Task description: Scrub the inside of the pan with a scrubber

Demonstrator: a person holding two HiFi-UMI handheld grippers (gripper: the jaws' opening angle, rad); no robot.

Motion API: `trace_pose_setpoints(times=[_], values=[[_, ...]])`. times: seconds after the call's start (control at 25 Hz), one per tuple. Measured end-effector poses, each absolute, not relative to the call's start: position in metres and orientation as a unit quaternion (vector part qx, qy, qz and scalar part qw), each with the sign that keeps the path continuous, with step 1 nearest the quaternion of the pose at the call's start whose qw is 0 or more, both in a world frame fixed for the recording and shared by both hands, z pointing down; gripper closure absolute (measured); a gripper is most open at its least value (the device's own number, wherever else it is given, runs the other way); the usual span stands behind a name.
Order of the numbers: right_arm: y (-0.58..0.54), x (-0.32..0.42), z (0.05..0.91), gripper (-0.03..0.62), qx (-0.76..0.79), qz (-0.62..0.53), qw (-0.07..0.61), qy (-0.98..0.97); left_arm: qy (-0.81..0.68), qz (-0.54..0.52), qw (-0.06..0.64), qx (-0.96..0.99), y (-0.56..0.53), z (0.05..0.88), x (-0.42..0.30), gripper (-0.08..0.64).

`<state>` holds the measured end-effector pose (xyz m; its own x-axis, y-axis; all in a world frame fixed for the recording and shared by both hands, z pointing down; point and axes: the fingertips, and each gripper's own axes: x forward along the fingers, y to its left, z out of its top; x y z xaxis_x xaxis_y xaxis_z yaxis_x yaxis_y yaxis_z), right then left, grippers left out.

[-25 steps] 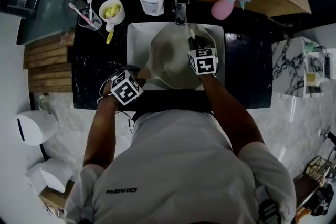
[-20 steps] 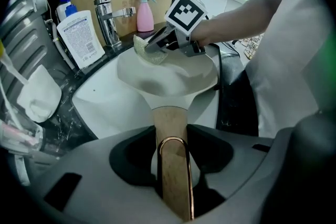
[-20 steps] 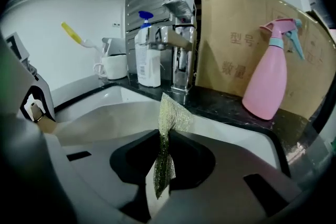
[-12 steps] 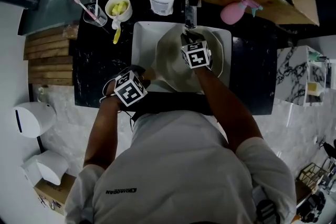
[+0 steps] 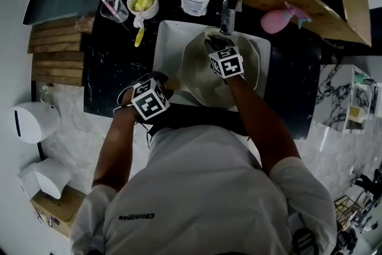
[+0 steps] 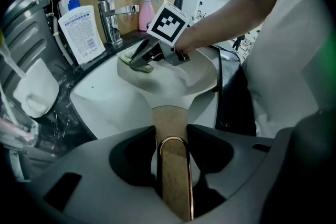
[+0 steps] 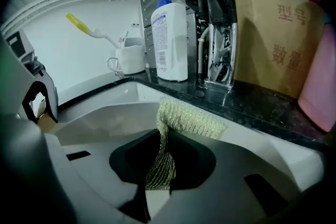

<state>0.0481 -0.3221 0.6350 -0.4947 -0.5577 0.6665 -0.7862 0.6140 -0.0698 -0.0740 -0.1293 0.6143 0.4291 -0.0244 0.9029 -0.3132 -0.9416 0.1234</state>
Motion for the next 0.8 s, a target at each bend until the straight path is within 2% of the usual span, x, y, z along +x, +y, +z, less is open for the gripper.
trace_pose_setpoints(times=[0.4,0.8], values=[[-0.312,0.024,0.635,0.514,0.353,0.236,0.264,-0.866,-0.1,0.525,0.144,0.833,-0.13,0.616,-0.075,0.367],[-0.281,-0.009,0.633,0.511,0.275,0.258,0.272,-0.885,-0.102,0.526,0.142,0.832,-0.129,0.616,-0.074,0.367]])
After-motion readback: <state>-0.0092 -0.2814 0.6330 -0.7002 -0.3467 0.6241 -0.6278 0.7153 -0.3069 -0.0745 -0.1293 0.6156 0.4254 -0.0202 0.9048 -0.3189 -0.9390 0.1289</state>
